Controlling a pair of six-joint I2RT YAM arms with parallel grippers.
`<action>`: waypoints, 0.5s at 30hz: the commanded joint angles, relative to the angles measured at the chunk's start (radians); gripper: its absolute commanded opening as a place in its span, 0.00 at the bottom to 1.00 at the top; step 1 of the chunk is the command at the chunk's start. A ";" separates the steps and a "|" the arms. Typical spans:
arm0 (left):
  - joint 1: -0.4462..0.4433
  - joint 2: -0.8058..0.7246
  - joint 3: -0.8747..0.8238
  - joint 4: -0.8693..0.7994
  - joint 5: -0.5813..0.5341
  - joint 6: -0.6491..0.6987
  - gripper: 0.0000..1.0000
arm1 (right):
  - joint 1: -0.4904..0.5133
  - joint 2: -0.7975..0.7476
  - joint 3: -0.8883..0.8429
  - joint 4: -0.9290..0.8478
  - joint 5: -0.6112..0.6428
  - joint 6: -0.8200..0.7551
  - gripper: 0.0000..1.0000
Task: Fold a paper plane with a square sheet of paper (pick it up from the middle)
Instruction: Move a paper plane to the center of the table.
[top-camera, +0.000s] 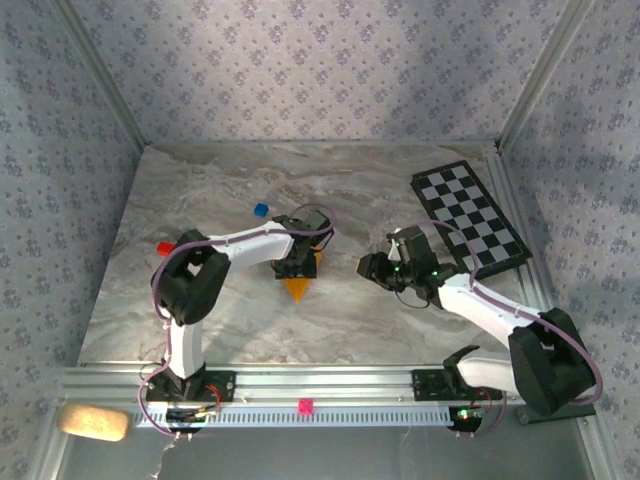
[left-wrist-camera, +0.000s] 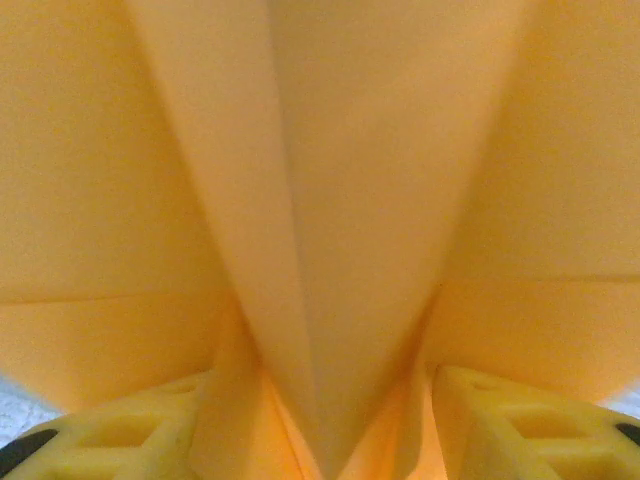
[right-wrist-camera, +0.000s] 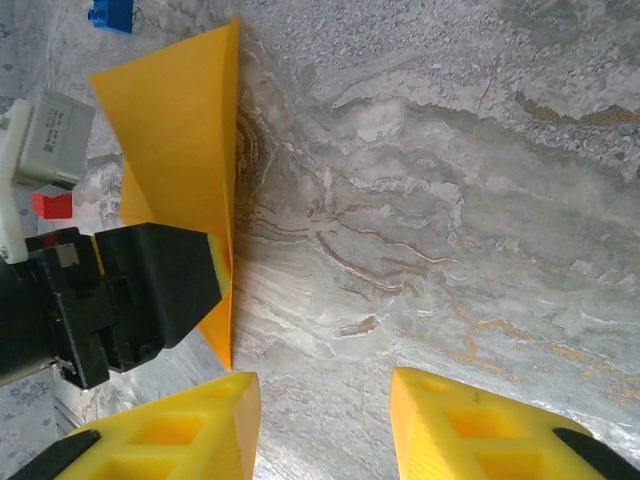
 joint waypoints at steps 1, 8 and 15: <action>-0.003 -0.068 0.008 -0.031 0.000 -0.002 0.55 | -0.008 -0.024 -0.003 -0.049 0.014 -0.019 0.40; -0.002 -0.141 -0.005 -0.039 -0.016 0.006 0.56 | -0.026 -0.063 0.003 -0.109 0.056 -0.032 0.40; 0.006 -0.307 -0.072 0.010 -0.142 0.064 0.60 | -0.084 -0.134 0.119 -0.318 0.246 -0.203 0.54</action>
